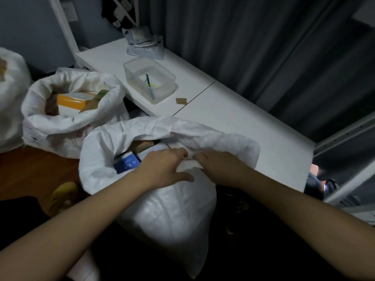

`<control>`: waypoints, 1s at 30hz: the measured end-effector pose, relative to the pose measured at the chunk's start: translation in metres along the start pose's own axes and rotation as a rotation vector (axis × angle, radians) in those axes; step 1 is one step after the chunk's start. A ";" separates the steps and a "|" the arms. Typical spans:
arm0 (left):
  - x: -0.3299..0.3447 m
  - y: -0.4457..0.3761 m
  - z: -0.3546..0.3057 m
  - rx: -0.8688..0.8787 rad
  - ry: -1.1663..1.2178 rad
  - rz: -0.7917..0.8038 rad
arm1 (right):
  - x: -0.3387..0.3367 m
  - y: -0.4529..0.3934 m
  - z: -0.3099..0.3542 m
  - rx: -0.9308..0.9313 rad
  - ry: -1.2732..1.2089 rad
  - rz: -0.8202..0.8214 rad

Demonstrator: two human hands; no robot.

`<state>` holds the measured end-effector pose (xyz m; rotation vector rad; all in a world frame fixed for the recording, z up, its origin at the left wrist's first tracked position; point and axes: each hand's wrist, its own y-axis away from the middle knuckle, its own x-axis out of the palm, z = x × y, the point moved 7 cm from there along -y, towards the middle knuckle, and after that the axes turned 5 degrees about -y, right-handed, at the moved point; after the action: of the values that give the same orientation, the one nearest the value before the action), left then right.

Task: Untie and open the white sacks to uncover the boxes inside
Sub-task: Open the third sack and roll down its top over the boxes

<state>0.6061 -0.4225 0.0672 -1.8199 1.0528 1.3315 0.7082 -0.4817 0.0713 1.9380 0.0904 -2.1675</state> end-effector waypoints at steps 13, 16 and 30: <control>0.028 0.029 -0.034 -0.081 0.222 0.214 | 0.016 0.057 0.034 -0.029 0.186 -0.346; 0.024 0.028 -0.034 -0.118 0.013 0.087 | 0.015 0.083 0.014 0.236 -0.204 -0.410; 0.005 0.064 -0.060 -0.086 -0.355 -0.027 | 0.064 0.109 -0.045 0.985 -2.220 -0.863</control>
<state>0.5773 -0.5052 0.0773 -1.5713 0.7891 1.6305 0.7691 -0.5865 0.0140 -1.7526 -0.6486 -3.5536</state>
